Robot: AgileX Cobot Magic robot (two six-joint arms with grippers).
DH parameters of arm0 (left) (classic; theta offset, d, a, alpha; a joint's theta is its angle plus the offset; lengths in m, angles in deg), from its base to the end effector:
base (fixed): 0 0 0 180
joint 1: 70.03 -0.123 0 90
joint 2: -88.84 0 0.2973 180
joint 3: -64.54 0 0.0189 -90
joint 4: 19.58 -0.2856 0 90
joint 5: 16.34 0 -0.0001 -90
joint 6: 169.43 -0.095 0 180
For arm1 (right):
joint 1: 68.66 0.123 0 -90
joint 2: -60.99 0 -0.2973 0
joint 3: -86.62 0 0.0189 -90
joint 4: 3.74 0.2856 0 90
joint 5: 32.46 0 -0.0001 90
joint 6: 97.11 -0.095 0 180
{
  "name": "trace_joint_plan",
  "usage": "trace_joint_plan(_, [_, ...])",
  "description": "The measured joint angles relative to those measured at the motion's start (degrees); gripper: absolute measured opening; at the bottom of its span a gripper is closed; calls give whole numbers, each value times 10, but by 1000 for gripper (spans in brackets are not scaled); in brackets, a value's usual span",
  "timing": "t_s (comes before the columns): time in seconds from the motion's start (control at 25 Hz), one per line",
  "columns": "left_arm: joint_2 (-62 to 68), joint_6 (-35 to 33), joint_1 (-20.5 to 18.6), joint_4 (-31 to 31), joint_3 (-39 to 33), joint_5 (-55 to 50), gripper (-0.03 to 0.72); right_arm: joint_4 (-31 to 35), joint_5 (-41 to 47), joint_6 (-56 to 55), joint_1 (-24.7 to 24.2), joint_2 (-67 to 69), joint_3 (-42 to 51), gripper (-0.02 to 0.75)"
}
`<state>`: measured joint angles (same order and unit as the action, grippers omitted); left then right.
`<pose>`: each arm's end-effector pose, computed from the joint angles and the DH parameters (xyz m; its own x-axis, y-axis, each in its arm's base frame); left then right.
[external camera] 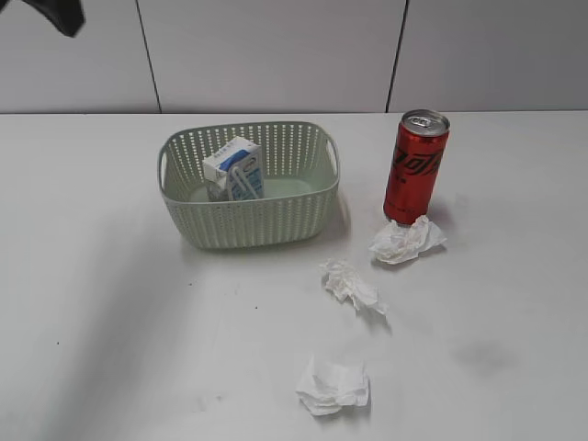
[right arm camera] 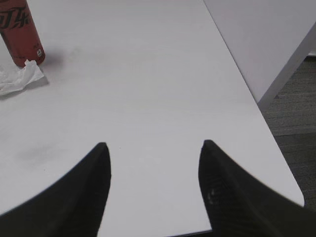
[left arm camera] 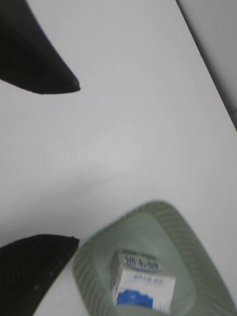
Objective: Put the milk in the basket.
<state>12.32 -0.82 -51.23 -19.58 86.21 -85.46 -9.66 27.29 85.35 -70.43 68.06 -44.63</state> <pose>0.3743 -0.1274 0.3884 -0.7475 0.4631 -0.4763 0.4793 0.8724 0.0960 0.0157 -0.0090 0.2949 -0.4379 -0.0811 -0.8953 0.0699 0.9898 -0.1239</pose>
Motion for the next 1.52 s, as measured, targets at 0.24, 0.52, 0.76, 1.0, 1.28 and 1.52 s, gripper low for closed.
trace_joint_plan(0.24, [-80,29,-96,0,-70,-3,668,0,0,0,0,0,0,448])
trace_joint_plan(0.52, [-267,51,-112,22,-318,15,660,0,0,0,0,0,0,448])
trace_joint_plan(0.76, [-466,56,-112,45,-517,89,653,0,0,0,0,0,0,448])
trace_joint_plan(1.0, [-676,57,-112,45,-628,91,651,0,0,0,0,0,0,448])
trace_joint_plan(1.28, [-847,57,-112,13,-683,92,648,0,0,0,0,0,0,448])
trace_joint_plan(1.52, [-879,58,-112,5,-702,89,626,0,0,0,0,0,0,448])
